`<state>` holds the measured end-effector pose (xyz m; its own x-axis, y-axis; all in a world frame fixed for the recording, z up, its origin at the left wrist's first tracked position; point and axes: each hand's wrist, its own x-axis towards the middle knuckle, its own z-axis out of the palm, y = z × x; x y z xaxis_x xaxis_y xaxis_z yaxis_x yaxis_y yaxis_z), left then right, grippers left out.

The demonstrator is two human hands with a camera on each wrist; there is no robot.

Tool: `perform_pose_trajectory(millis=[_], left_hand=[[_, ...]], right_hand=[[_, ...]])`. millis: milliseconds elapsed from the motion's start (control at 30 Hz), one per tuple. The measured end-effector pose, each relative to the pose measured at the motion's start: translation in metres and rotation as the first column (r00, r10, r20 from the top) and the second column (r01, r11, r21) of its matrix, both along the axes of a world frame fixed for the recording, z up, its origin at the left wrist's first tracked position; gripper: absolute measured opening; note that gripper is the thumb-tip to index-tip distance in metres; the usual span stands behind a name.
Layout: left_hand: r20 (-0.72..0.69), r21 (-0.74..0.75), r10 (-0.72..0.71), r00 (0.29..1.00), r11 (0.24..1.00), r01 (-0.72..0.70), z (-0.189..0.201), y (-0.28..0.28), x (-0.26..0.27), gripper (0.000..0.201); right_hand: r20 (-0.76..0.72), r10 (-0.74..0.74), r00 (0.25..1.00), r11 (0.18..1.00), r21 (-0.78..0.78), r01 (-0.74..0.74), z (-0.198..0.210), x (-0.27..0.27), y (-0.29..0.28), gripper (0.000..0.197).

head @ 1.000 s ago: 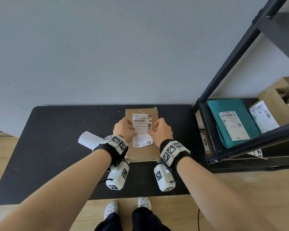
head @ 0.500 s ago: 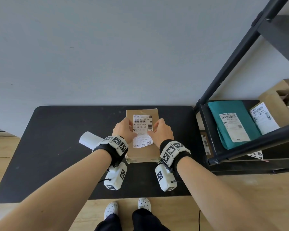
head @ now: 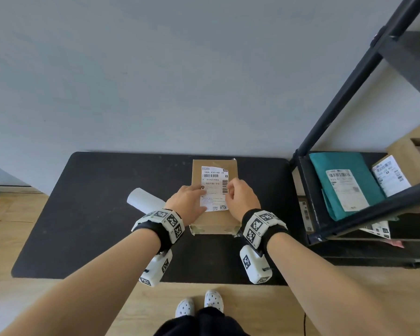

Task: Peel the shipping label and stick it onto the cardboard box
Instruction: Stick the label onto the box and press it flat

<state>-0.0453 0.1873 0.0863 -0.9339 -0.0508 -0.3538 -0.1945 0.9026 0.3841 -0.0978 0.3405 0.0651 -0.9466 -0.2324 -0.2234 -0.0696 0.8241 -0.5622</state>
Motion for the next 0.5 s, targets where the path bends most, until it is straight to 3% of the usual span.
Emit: perform_pose_trajectory(millis=[133,267,433,500], left_hand=[[0.01,-0.044,-0.118,0.993,0.992,0.118,-0.003,-0.004,0.006,0.051],[0.006,-0.032,-0.145,0.989,0.989,0.145,-0.005,-0.009,0.009,0.054],[0.018,0.003,-0.164,0.986,0.987,0.164,-0.004,-0.016,0.01,0.056],[0.023,0.018,-0.171,0.985,0.985,0.17,-0.006,-0.02,0.009,0.059]], right_hand=[[-0.118,0.184,0.976,0.981,0.082,-0.175,-0.006,0.01,0.0,0.031],[-0.074,0.375,0.924,0.91,0.221,-0.351,-0.011,0.022,0.007,0.047],[-0.026,0.472,0.881,0.831,0.347,-0.435,-0.013,0.043,0.037,0.055],[-0.031,0.5,0.866,0.81,0.373,-0.454,-0.013,0.051,0.045,0.068]])
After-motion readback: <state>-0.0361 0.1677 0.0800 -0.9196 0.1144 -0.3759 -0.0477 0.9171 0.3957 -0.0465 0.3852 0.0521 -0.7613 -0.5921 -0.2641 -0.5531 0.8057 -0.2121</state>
